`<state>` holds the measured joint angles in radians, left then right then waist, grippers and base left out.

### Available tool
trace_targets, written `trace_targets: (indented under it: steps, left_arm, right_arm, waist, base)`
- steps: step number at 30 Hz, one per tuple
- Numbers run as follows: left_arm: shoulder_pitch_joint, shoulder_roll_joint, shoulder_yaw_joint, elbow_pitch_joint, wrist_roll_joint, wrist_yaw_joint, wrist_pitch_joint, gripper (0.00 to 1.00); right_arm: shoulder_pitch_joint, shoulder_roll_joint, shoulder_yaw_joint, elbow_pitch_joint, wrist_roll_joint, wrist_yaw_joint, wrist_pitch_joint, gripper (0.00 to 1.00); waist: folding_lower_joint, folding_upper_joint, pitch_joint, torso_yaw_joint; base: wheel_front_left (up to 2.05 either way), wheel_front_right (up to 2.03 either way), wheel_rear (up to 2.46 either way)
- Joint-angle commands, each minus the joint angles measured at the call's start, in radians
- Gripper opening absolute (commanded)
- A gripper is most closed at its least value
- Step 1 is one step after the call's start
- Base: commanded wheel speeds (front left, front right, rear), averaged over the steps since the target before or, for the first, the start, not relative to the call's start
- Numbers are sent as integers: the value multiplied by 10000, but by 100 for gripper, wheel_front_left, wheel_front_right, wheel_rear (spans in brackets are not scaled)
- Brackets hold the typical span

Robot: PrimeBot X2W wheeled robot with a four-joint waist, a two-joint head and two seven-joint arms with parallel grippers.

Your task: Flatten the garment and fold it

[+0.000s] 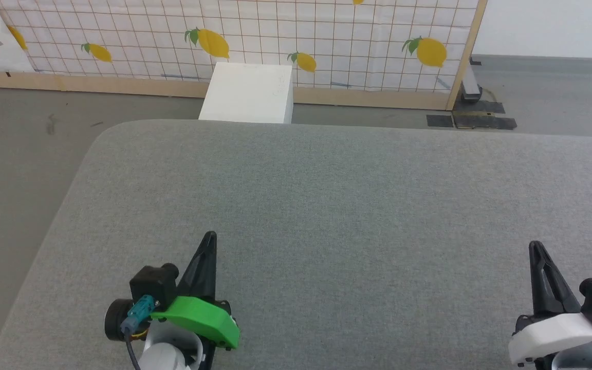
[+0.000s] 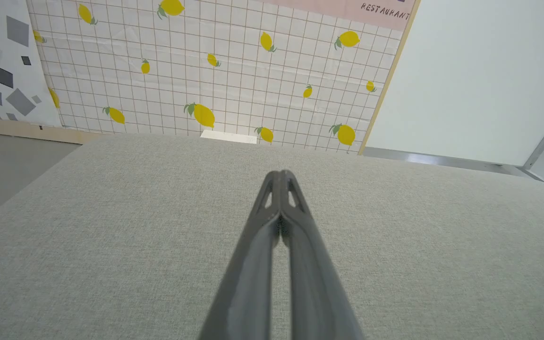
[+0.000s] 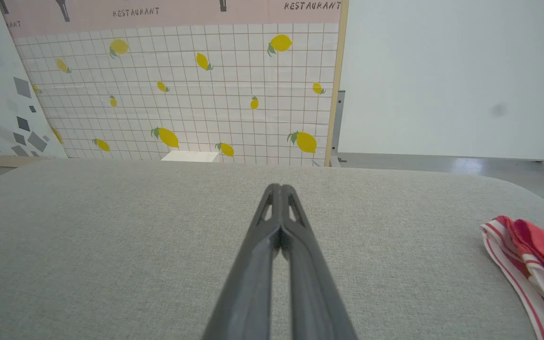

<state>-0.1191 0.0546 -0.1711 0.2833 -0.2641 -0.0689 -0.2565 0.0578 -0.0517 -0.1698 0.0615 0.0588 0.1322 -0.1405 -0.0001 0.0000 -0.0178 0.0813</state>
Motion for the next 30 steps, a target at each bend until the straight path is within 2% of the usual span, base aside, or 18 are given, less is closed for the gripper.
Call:
trace_targets:
  steps: [1,30]
  left_arm:
    - [2,0,3,-5,5,1,4,0]
    - [262,-9,375,-624,582,152,565,0]
  right_arm:
    - [-1,0,5,-1,-1,0,2,0]
    - [-127,3,377,-135,-129,-3,309,0]
  waist:
    - [1,0,0,-2]
    - [1,0,40,-181]
  base:
    - [0,0,0]
    - [0,0,0]
